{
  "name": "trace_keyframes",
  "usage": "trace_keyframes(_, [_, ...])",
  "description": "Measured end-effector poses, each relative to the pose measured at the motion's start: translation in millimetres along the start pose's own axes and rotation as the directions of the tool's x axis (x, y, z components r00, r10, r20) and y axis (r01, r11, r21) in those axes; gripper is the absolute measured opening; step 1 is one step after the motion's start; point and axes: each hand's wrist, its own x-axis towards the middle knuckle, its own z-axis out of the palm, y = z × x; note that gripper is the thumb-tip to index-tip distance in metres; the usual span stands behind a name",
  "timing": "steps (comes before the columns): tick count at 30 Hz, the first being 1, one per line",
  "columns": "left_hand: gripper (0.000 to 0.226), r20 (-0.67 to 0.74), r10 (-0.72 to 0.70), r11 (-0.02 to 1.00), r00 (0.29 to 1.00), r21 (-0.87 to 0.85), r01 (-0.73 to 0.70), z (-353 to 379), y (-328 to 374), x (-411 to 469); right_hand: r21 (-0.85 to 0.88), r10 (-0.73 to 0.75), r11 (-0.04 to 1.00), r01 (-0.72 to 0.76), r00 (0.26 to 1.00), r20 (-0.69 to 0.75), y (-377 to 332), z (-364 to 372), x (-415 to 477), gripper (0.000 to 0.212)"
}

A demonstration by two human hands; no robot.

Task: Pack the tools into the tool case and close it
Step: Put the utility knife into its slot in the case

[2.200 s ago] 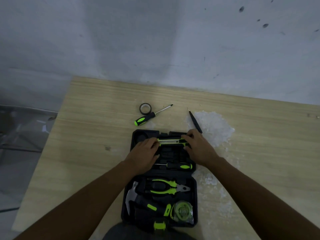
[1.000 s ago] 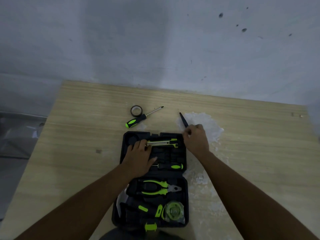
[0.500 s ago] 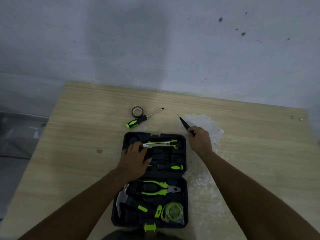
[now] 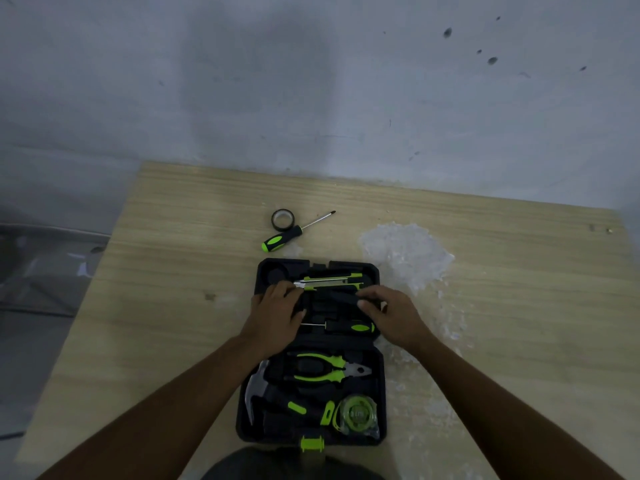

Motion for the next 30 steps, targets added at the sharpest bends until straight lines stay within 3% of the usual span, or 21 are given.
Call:
trace_keyframes(6, [0.048,0.048,0.128,0.989,0.991,0.068,-0.131,6,5,-5,-0.068,-0.004,0.998,0.010,0.996,0.084,-1,9,-2,0.019])
trace_keyframes(12, [0.053,0.151,0.162,0.957,0.975,0.217,-0.192,13,12,-7,-0.172,-0.035,0.984,0.039,0.999,0.027,-1,16,6,0.019])
trace_keyframes(16, [0.058,0.197,0.164,0.933,0.966,0.288,-0.217,18,11,-8,-0.324,-0.171,0.930,0.173,0.985,0.035,7,21,4,0.020])
trace_keyframes(21, [0.055,0.189,0.199,0.929,0.962,0.276,-0.246,18,9,-7,-0.399,-0.184,0.899,0.182,0.982,0.034,14,22,1,0.029])
trace_keyframes(26, [0.052,0.129,0.177,0.953,0.976,0.227,-0.202,20,5,-5,-0.391,-0.211,0.903,0.178,0.976,-0.045,13,21,1,0.025])
trace_keyframes(30, [0.054,0.152,0.184,0.943,0.971,0.252,-0.218,19,4,-6,-0.483,-0.234,0.855,0.188,0.971,-0.037,14,21,0,0.027])
